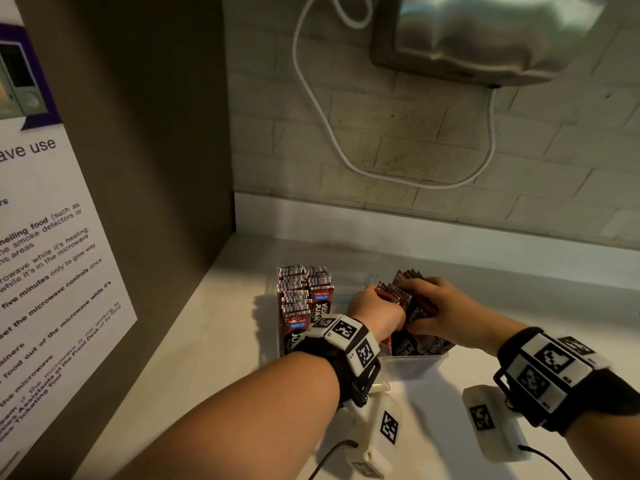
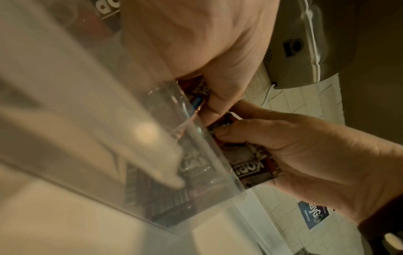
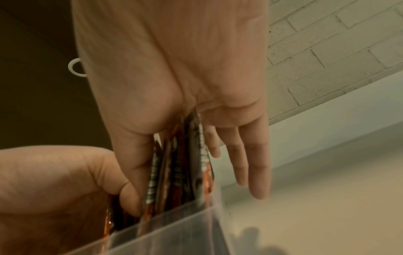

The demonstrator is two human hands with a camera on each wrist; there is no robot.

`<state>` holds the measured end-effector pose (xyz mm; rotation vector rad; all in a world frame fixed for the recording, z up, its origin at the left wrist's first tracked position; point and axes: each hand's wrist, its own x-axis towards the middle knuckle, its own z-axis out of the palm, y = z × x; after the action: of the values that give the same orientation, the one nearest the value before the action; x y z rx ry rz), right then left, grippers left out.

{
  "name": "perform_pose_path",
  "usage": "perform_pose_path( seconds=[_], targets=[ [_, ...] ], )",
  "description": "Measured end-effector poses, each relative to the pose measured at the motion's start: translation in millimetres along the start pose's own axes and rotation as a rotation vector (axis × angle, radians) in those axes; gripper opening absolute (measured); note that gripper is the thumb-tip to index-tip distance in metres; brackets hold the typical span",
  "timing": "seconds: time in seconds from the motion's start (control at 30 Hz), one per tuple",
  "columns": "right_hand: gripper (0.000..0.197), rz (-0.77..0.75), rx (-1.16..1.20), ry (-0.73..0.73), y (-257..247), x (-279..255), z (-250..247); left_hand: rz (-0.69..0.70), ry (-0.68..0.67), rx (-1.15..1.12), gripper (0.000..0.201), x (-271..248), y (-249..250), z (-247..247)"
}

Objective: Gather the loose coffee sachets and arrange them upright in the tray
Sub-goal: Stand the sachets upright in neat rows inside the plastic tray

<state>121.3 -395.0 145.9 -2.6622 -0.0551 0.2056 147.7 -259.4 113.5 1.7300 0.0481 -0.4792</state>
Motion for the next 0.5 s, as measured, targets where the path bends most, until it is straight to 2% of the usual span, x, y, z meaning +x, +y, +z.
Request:
perform_pose_path(
  seconds=[0.33, 0.43, 0.5],
  targets=[
    [0.066, -0.017, 0.039, 0.02, -7.6, -4.6, -4.0, 0.021, 0.031, -0.008, 0.045, -4.9, 0.0, -3.9],
    [0.066, -0.051, 0.098, 0.105, -16.5, -13.5, -14.2, 0.084, 0.098, -0.061, 0.037, -10.1, 2.5, -5.3],
    [0.06, -0.083, 0.153, 0.224, -22.8, -21.1, -20.5, 0.158, 0.127, -0.102, 0.036, -14.8, 4.6, -7.2]
  ],
)
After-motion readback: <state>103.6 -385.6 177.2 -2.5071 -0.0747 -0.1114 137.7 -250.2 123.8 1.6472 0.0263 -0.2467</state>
